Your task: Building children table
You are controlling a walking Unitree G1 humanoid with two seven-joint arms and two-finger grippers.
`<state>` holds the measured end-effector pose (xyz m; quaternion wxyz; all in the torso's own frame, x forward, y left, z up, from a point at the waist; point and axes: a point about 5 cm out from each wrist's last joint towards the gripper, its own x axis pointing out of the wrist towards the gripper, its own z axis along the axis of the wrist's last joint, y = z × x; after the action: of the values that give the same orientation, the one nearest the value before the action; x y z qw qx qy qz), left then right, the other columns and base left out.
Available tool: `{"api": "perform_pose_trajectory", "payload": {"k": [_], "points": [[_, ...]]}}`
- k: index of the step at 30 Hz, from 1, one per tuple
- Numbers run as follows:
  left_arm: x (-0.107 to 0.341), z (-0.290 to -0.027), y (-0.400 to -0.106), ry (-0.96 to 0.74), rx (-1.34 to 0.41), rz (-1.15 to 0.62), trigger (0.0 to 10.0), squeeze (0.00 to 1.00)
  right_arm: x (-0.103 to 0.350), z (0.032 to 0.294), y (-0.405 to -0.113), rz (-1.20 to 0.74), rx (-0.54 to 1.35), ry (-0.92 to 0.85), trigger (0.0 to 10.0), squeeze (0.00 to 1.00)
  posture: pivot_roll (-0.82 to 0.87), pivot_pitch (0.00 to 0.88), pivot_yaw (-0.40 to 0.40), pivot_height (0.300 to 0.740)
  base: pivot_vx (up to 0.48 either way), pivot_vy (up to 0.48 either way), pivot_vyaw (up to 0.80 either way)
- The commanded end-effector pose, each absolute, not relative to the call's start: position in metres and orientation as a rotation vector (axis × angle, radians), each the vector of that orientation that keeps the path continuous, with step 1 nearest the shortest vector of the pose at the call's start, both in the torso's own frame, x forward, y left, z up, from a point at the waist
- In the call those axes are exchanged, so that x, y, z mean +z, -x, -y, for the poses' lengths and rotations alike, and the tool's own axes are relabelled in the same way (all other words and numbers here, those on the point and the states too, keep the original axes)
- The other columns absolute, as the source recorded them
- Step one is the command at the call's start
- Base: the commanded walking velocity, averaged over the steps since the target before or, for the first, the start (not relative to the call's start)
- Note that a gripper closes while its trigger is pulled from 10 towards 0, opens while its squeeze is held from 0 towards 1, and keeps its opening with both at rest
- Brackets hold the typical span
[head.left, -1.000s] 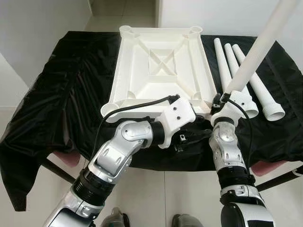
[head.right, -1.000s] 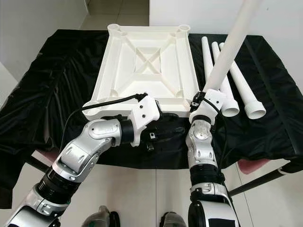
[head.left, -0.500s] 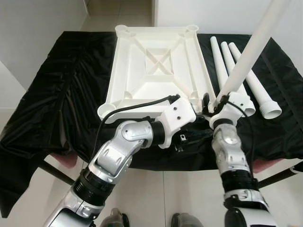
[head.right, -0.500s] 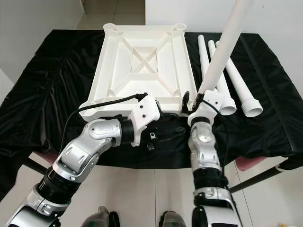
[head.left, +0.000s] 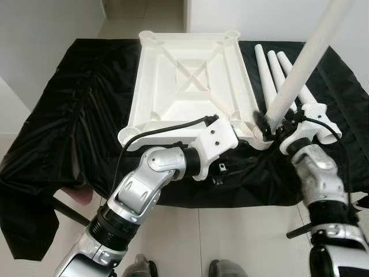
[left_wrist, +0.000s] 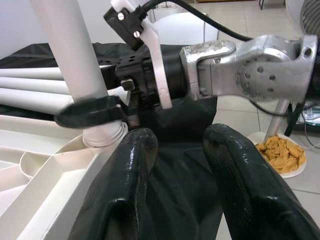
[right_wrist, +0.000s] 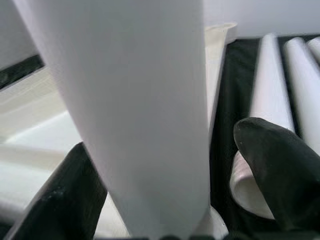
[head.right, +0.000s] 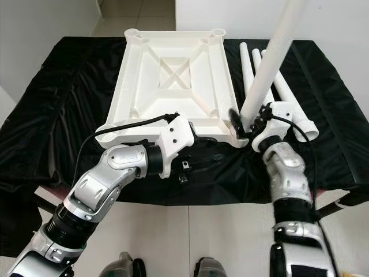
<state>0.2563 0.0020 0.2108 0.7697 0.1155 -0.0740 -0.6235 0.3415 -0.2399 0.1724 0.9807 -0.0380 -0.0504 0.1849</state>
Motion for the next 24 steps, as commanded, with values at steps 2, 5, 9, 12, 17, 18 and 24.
{"api": "perform_pose_trajectory", "payload": {"k": [2, 5, 9, 12, 17, 18, 24], "points": [[0.212, -0.003, -0.26, -0.261, -1.324, 0.164, 10.0, 0.0, 0.168, 0.236, -0.344, 0.062, 0.487, 0.111, 10.0, 0.0, -0.06, 0.086, 0.062, 0.74, 0.0, 0.0, 0.0], [0.213, -0.004, -0.26, -0.263, -1.32, 0.165, 10.0, 0.0, 0.171, 0.234, -0.351, 0.053, 0.533, 0.124, 10.0, 0.0, -0.05, 0.083, 0.063, 0.74, 0.0, 0.0, 0.0], [0.213, -0.004, -0.26, -0.263, -1.319, 0.165, 10.0, 0.0, 0.173, 0.234, -0.353, 0.05, 0.544, 0.121, 10.0, 0.0, -0.05, 0.083, 0.063, 0.74, 0.0, 0.0, 0.0], [0.213, -0.004, -0.26, -0.265, -1.319, 0.167, 10.0, 0.0, 0.177, 0.231, -0.361, 0.047, 0.545, 0.118, 10.0, 0.0, -0.05, 0.082, 0.064, 0.74, 0.0, 0.0, 0.0], [0.214, -0.004, -0.26, -0.266, -1.318, 0.169, 10.0, 0.0, 0.181, 0.228, -0.367, 0.038, 0.558, 0.134, 10.0, 0.0, -0.05, 0.082, 0.064, 0.74, 0.0, 0.0, 0.0], [0.214, -0.004, -0.26, -0.266, -1.317, 0.169, 10.0, 0.0, 0.181, 0.227, -0.368, 0.029, 0.568, 0.146, 10.0, 0.0, -0.05, 0.084, 0.063, 0.74, 0.0, 0.0, 0.0], [0.214, -0.004, -0.26, -0.264, -1.314, 0.168, 10.0, 0.0, 0.181, 0.229, -0.368, -0.006, 0.61, 0.171, 1.1, 0.0, -0.05, 0.086, 0.061, 0.74, 0.0, 0.0, 0.0]]}}
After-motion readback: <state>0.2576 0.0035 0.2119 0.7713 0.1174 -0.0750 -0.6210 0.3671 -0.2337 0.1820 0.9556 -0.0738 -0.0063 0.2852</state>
